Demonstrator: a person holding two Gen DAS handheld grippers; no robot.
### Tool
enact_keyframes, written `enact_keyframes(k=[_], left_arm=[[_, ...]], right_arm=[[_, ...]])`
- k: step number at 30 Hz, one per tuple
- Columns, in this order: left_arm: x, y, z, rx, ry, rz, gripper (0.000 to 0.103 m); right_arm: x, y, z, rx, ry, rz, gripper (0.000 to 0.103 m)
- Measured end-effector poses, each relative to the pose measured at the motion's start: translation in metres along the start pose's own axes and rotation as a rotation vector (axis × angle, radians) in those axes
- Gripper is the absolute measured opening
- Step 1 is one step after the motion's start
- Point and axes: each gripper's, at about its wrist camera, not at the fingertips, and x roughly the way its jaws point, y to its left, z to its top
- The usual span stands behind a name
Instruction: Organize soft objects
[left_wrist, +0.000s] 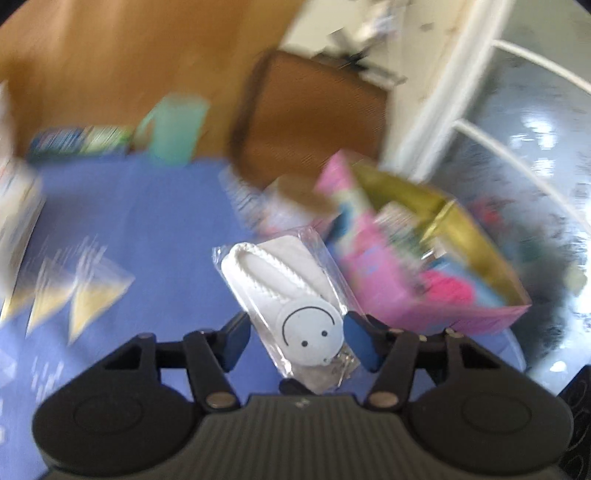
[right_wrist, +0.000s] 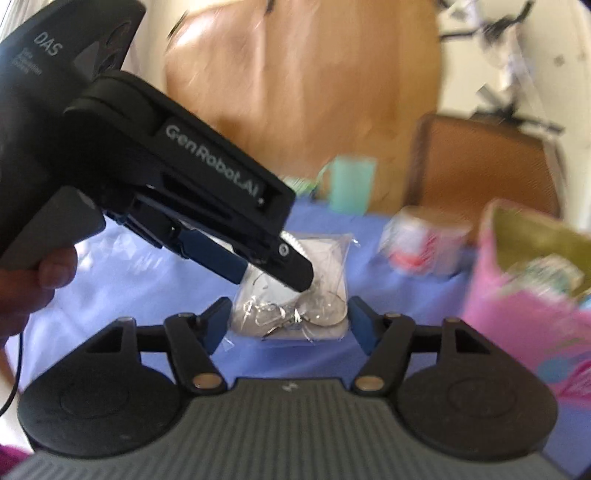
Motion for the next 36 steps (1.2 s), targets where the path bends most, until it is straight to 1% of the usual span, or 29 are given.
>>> enact_keyframes(k=[2, 5, 8, 10, 11, 12, 14, 15, 16, 17, 18, 19, 20, 23, 24, 26, 30, 32, 35, 36], left_arm=[[0.006, -0.025, 0.018, 0.066, -0.026, -0.031, 0.056], [0.027, -0.066, 0.041, 0.158, -0.047, -0.098, 0.056], [0.063, -0.101, 0.062, 0.204, -0.037, -0.159, 0.056], [0.083, -0.124, 0.069, 0.230, -0.024, -0.176, 0.056], [0.095, -0.134, 0.073, 0.251, -0.024, -0.175, 0.057], [0.107, -0.145, 0.076, 0.282, -0.036, -0.153, 0.058], [0.126, -0.162, 0.079, 0.334, -0.070, -0.067, 0.059], [0.131, -0.166, 0.079, 0.339, -0.071, -0.040, 0.059], [0.134, -0.166, 0.079, 0.331, -0.067, -0.030, 0.059], [0.136, -0.163, 0.077, 0.314, -0.057, -0.035, 0.059], [0.134, -0.160, 0.076, 0.302, -0.049, -0.043, 0.061], [0.134, -0.158, 0.073, 0.298, -0.042, -0.037, 0.064], [0.134, -0.158, 0.069, 0.300, -0.038, -0.014, 0.065], [0.129, -0.154, 0.061, 0.323, -0.021, 0.051, 0.066], [0.124, -0.153, 0.059, 0.329, -0.019, 0.060, 0.067], [0.115, -0.150, 0.052, 0.338, -0.022, 0.076, 0.075], [0.092, -0.146, 0.040, 0.348, -0.042, 0.105, 0.079], [0.079, -0.140, 0.035, 0.337, -0.055, 0.118, 0.088], [0.059, -0.130, 0.029, 0.313, -0.086, 0.136, 0.097], [0.051, -0.127, 0.027, 0.307, -0.099, 0.147, 0.099]], right_arm=[[-0.013, -0.014, 0.010, 0.010, -0.066, -0.064, 0.070], [-0.032, -0.043, 0.023, 0.023, -0.127, -0.167, 0.071], [-0.044, -0.078, 0.029, 0.036, -0.149, -0.268, 0.071], [-0.048, -0.105, 0.031, 0.060, -0.135, -0.324, 0.071], [-0.048, -0.120, 0.033, 0.073, -0.120, -0.351, 0.071], [-0.046, -0.136, 0.034, 0.083, -0.099, -0.383, 0.071], [-0.034, -0.167, 0.034, 0.097, -0.029, -0.454, 0.073], [-0.025, -0.184, 0.033, 0.103, 0.023, -0.485, 0.072], [-0.018, -0.194, 0.031, 0.116, 0.049, -0.511, 0.072], [-0.016, -0.206, 0.028, 0.146, 0.058, -0.534, 0.072], [-0.019, -0.214, 0.024, 0.180, 0.059, -0.533, 0.072], [-0.025, -0.219, 0.021, 0.211, 0.047, -0.514, 0.072], [-0.031, -0.221, 0.018, 0.233, 0.029, -0.501, 0.072], [-0.040, -0.216, 0.013, 0.251, 0.006, -0.505, 0.071], [-0.044, -0.214, 0.012, 0.270, -0.005, -0.499, 0.069], [-0.053, -0.210, 0.011, 0.319, -0.031, -0.484, 0.067], [-0.073, -0.192, 0.005, 0.390, -0.076, -0.476, 0.067], [-0.078, -0.188, 0.006, 0.406, -0.085, -0.480, 0.067], [-0.089, -0.183, 0.008, 0.461, -0.104, -0.480, 0.067], [-0.092, -0.182, 0.008, 0.484, -0.109, -0.478, 0.067]])
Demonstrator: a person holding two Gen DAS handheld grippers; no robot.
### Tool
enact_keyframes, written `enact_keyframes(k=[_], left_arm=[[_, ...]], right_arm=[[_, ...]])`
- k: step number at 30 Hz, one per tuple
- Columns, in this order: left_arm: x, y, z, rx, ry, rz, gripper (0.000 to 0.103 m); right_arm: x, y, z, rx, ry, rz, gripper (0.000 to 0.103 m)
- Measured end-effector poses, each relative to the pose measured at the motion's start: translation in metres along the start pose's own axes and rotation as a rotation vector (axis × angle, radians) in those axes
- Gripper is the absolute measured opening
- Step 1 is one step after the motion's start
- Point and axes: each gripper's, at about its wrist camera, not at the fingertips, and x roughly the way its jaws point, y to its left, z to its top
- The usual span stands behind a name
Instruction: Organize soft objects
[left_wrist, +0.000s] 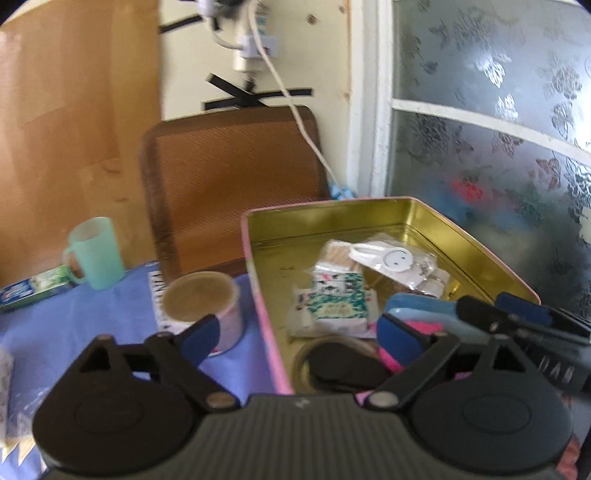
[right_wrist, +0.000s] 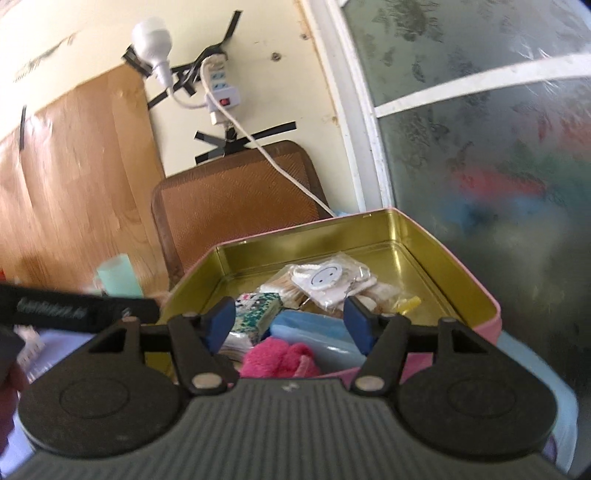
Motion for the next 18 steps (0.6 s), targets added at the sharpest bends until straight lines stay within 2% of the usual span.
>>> enact_keyframes(k=[2, 7, 14, 18], left_arm=[[-0.011, 0.006, -0.005, -0.006, -0.016, 0.025, 0.103], [-0.031, 0.022, -0.019, -0.033, -0.010, 0.067, 0.103], [-0.046, 0.043, -0.035, -0.082, 0.001, 0.079, 0.103], [-0.051, 0.047, -0.042, -0.083, 0.011, 0.088, 0.103]], right_arm=[[-0.003, 0.001, 0.002, 0.045, 0.007, 0.000, 0.067], [-0.015, 0.010, 0.003, 0.085, 0.025, 0.009, 0.067], [-0.023, 0.030, 0.003, 0.112, 0.058, 0.047, 0.068], [-0.025, 0.039, 0.000, 0.132, 0.081, 0.053, 0.073]])
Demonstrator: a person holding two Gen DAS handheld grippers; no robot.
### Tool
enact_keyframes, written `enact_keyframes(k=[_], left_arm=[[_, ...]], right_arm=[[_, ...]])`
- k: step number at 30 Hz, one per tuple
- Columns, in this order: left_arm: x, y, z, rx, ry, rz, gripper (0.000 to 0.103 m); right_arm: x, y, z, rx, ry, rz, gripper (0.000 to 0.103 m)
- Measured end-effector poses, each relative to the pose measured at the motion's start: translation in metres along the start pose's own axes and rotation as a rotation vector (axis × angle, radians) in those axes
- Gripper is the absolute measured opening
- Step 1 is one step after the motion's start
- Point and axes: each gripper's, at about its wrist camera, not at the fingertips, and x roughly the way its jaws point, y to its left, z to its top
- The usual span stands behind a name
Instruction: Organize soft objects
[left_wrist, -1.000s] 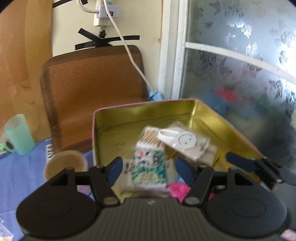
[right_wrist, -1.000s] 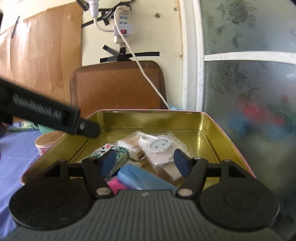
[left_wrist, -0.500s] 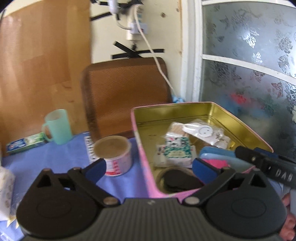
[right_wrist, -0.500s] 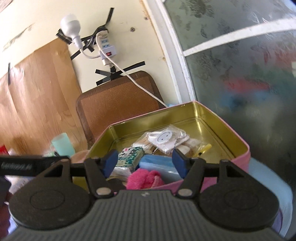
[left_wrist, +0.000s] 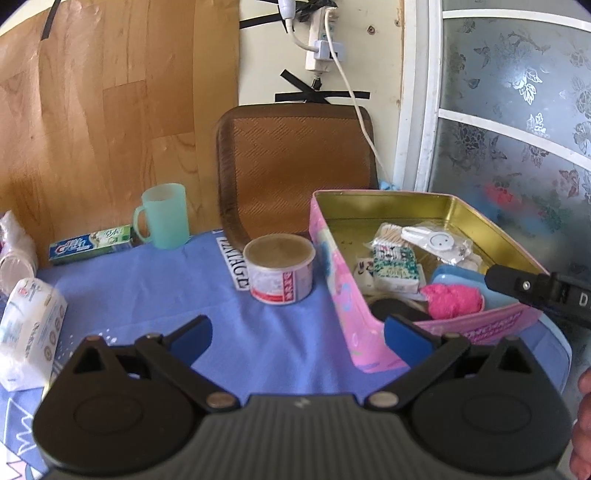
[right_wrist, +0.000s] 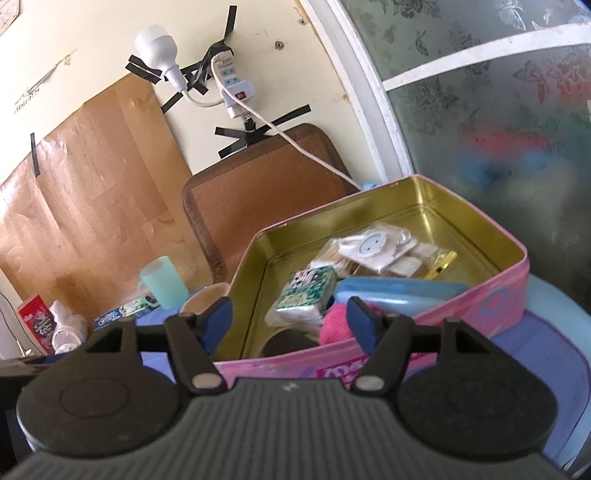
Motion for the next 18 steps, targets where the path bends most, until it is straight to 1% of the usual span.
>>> enact_keyframes(k=[3, 5, 8, 10, 13, 18], left_arm=[[-0.003, -0.002, -0.004, 0.027, -0.003, 0.030, 0.103], [-0.004, -0.003, -0.008, 0.040, 0.002, 0.040, 0.103], [-0.004, -0.004, -0.013, 0.046, 0.008, 0.038, 0.103], [-0.004, -0.003, -0.015, 0.044, 0.016, 0.034, 0.103], [-0.003, -0.002, -0.019, 0.041, 0.025, 0.036, 0.103], [-0.002, -0.002, -0.022, 0.042, 0.040, 0.042, 0.103]], right_arm=[[0.001, 0.004, -0.002, 0.015, 0.017, -0.002, 0.079], [0.001, 0.007, -0.004, 0.018, 0.023, -0.008, 0.080], [0.001, 0.010, -0.006, 0.014, 0.028, -0.013, 0.081], [0.001, 0.011, -0.008, 0.015, 0.035, -0.009, 0.084], [0.001, 0.012, -0.010, 0.024, 0.048, -0.002, 0.085], [0.002, 0.013, -0.012, 0.034, 0.067, -0.021, 0.085]])
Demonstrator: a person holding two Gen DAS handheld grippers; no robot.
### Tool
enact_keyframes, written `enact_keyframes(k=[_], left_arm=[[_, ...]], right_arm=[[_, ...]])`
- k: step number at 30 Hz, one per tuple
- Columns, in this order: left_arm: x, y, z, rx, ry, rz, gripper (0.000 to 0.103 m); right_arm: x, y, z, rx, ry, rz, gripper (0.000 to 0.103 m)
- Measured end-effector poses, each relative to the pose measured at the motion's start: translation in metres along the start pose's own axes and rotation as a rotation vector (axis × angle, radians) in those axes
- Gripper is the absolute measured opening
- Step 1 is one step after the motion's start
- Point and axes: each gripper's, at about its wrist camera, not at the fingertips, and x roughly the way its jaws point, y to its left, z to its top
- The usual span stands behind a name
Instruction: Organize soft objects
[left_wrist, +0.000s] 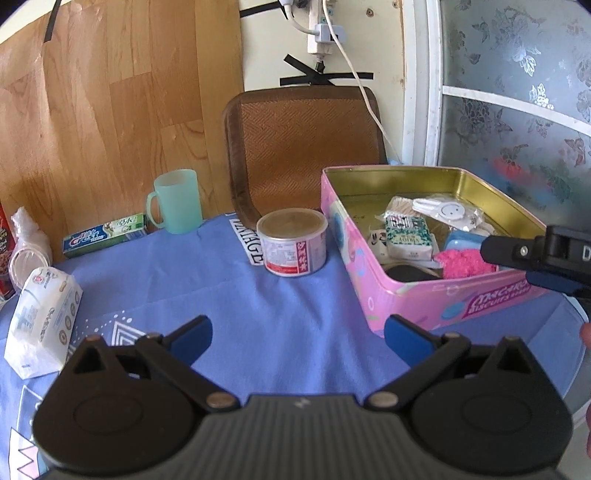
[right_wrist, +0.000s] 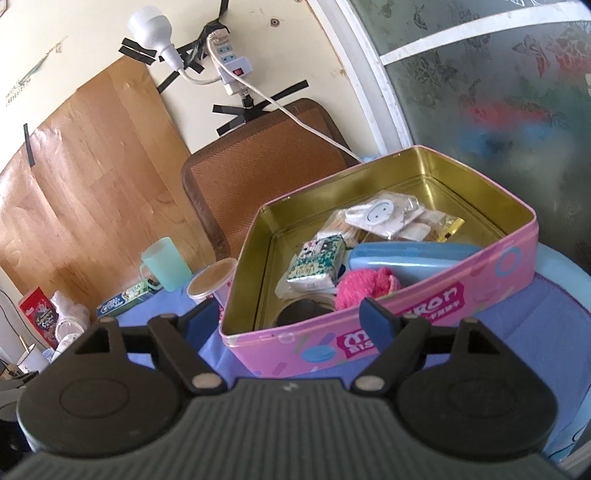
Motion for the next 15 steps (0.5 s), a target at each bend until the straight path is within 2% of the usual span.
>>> enact_keyframes(k=[8, 15], left_arm=[[0.0050, -0.0012, -0.0014, 0.003, 0.018, 0.009, 0.103], [0.0032, -0.0063, -0.0026, 0.042, -0.011, 0.051, 0.103]], right_arm=[[-0.0030, 0.0011, 0.0003, 0.002, -0.012, 0.000, 0.089], [-0.0056, -0.0018, -0.0018, 0.019, -0.056, -0.028, 0.095]])
